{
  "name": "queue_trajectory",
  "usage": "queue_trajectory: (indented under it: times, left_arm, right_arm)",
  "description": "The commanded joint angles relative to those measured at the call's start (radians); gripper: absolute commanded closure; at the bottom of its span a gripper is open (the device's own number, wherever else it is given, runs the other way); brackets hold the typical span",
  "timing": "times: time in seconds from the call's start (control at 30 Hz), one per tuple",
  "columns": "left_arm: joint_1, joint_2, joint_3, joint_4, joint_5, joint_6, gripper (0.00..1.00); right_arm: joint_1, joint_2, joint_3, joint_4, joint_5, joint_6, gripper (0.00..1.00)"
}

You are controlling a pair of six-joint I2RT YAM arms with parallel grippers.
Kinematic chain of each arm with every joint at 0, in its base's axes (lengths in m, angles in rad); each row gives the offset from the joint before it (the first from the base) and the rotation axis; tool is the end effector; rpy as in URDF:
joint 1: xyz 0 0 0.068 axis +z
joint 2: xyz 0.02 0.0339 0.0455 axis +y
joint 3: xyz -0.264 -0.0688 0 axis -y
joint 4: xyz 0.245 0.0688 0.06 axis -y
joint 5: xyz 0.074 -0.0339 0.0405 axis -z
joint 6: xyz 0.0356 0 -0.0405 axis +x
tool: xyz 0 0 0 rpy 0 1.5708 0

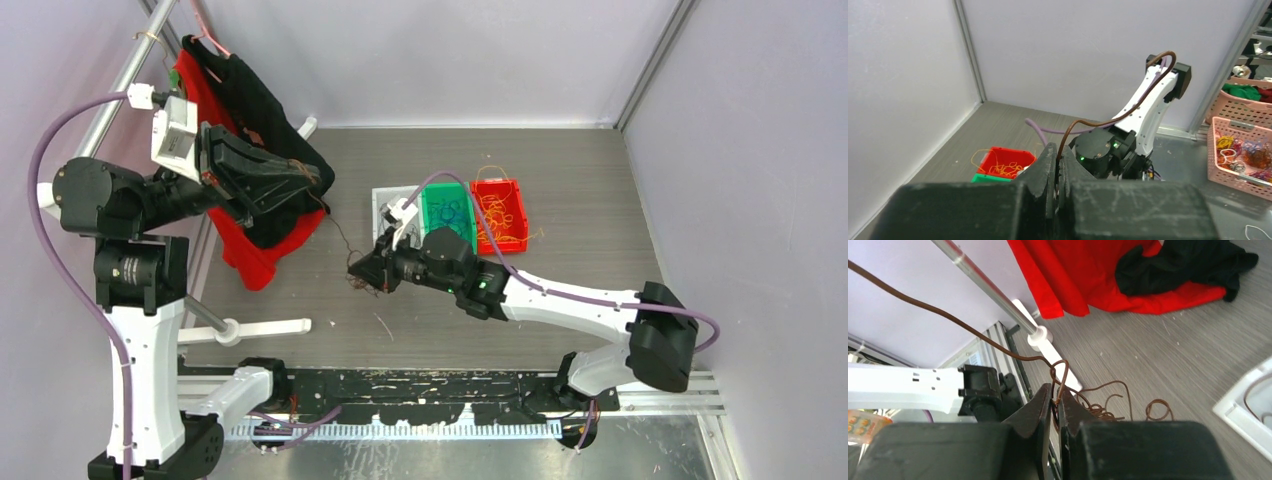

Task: Untangle the cables
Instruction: Untie the cable.

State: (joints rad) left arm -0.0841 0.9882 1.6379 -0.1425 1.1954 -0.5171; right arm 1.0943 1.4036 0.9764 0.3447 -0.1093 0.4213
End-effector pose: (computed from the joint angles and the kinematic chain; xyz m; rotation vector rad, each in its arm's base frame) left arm 0.1065 -0.0422 0.5722 0.8909 1.1925 -1.1227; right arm 0.1493 0.2976 0.3179 -0.6819 1.6739 1.2141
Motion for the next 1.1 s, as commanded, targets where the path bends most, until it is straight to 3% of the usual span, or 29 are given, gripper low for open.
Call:
queue_trajectory:
  times: [0.0,0.1,0.23,0.37,0.67,0.8,0.83,0.9,1.07]
  left_arm:
    - [-0.003,-0.03,0.035,-0.132,-0.068,0.238,1.0]
    - [-0.003,-0.037,0.05,-0.363,-0.177,0.487,1.0]
    - [-0.003,-0.06,0.014,-0.516,-0.412,0.713,1.0]
    - [-0.003,-0.098,-0.069,-0.539,-0.615,0.843,1.0]
    - [-0.003,-0.153,-0.159,-0.566,-0.845,0.961,1.0]
    - [-0.003,-0.216,-0.253,-0.588,-0.738,0.895,1.0]
    - [-0.003,-0.237,-0.279,-0.562,-0.679,0.861,1.0]
    - [-0.003,-0.249,-0.298,-0.528,-0.56,0.805,1.0]
    - [-0.004,-0.203,-0.241,-0.542,-0.501,0.707,1.0]
  right_arm:
    - [0.0,-0.122,-0.044,-0.061,0.048,-0.017,0.85]
    - [-0.013,-0.185,-0.085,-0.121,0.053,-0.018,0.85]
    - [-0.031,-0.27,-0.124,-0.202,0.038,-0.015,0.85]
    - [-0.054,-0.321,-0.14,-0.265,-0.01,0.009,0.83]
    - [-0.114,-0.399,-0.143,-0.394,-0.099,0.057,0.89]
    - [-0.139,-0.419,-0.146,-0.392,-0.115,0.068,0.91]
    - [-0.139,-0.408,-0.147,-0.379,-0.115,0.066,0.86]
    - [-0.138,-0.364,-0.149,-0.307,-0.118,0.077,0.65]
    - [-0.07,-0.209,-0.151,-0.081,-0.059,0.059,0.49]
